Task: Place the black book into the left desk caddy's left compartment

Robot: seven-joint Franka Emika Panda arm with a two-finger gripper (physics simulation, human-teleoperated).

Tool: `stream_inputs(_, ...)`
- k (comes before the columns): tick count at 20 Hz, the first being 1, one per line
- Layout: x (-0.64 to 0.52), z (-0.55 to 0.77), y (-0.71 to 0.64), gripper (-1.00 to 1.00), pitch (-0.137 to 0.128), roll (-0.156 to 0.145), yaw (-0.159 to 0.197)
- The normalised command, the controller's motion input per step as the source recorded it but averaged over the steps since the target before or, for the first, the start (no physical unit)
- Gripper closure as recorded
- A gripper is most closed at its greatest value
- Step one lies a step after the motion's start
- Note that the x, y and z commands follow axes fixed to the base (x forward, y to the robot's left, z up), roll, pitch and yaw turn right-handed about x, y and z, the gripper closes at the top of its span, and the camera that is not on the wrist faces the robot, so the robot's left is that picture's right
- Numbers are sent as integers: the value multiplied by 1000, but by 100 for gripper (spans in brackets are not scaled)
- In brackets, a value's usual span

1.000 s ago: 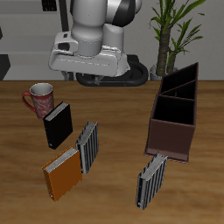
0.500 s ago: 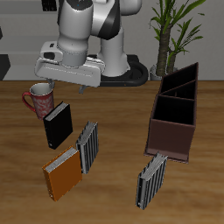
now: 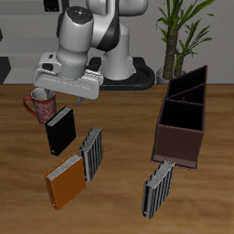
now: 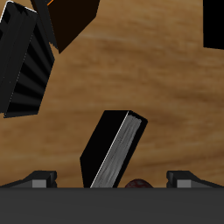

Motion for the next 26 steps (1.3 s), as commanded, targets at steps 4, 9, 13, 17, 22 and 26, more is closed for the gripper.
stream_inputs(4, 81, -363, -170, -100, 33, -55, -9)
stream_inputs(9, 73, -374, -71, -100, 49, -40, -24)
stream_inputs(13, 75, -430, -107, -100, 49, -16, -20)
stream_inputs(17, 82, -341, -53, -100, 51, -24, -13)
stream_inputs(22, 57, -135, 33, 100, 17, 9, -19)
stream_inputs(26, 25, 135, 73, 100, -11, 6, -16)
